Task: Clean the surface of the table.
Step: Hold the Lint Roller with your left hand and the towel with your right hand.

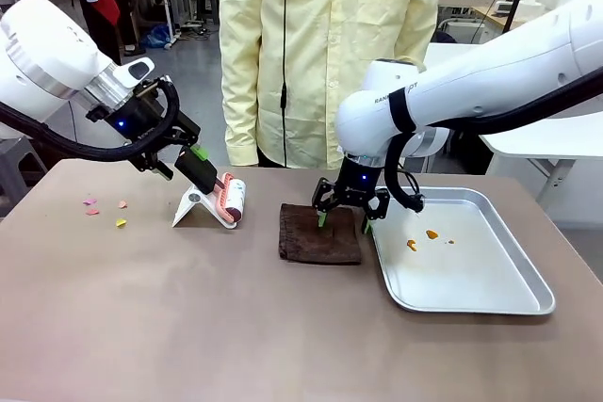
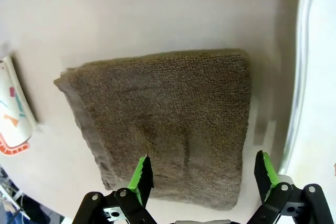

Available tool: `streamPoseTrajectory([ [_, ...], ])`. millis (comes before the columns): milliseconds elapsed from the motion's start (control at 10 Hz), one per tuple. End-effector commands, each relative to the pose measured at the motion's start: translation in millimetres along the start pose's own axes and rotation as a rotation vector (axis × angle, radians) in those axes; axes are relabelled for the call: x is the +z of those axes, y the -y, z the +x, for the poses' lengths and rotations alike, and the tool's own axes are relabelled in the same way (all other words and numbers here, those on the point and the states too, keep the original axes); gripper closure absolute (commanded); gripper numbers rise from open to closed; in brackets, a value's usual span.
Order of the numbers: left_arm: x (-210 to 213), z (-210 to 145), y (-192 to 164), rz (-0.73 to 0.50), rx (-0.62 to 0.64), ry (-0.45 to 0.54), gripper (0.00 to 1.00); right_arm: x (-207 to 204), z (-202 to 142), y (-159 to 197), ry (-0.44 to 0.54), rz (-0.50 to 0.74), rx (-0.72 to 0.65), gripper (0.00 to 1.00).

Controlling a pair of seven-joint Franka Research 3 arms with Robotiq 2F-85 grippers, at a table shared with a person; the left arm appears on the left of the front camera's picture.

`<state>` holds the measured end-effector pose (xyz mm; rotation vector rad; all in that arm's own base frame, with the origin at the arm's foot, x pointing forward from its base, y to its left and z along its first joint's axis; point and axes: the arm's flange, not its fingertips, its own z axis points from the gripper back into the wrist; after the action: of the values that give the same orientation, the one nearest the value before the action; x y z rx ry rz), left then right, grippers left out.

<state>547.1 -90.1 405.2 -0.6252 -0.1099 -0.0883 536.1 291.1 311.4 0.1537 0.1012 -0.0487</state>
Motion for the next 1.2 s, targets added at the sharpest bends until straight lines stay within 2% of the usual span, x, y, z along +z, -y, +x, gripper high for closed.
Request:
streamPoseTrajectory([
  [0,-0.5,4.4,-0.9,-0.035,-0.034,-0.009,0.0,-2.5,5.0,-2.2,0.008,0.009,0.047,0.0],
  [200,-1.4,4.8,-0.6,-0.031,-0.029,-0.016,0.0,-3.6,4.9,-4.3,0.004,-0.005,0.049,0.0],
  [300,-1.5,5.3,-1.0,-0.035,-0.033,-0.004,0.36,-5.4,4.1,-5.4,0.004,-0.001,0.07,0.0],
  [400,-2.8,4.7,0.3,-0.023,-0.039,0.014,0.57,-9.5,3.0,-7.5,-0.011,-0.016,0.09,0.6],
  [500,-3.5,4.4,1.7,-0.034,-0.051,0.024,0.94,-13.6,2.7,-9.2,-0.008,-0.027,0.093,0.6],
  [600,-4.0,4.4,1.4,-0.04,-0.057,0.033,1.0,-17.1,2.9,-10.1,-0.018,-0.021,0.103,1.0],
  [700,-4.2,4.5,0.9,-0.039,-0.059,0.036,1.0,-20.6,3.2,-10.3,-0.029,-0.019,0.102,0.64],
  [800,-4.2,4.9,1.0,-0.043,-0.06,0.038,1.0,-22.6,3.6,-10.3,-0.029,-0.022,0.099,1.0],
  [900,-4.1,5.4,0.7,-0.037,-0.059,0.039,0.96,-22.3,2.9,-10.1,-0.027,-0.013,0.099,1.0],
  [1100,-4.6,5.6,1.0,-0.037,-0.057,0.038,1.0,-20.8,4.0,-10.0,-0.021,-0.005,0.097,1.0],
])
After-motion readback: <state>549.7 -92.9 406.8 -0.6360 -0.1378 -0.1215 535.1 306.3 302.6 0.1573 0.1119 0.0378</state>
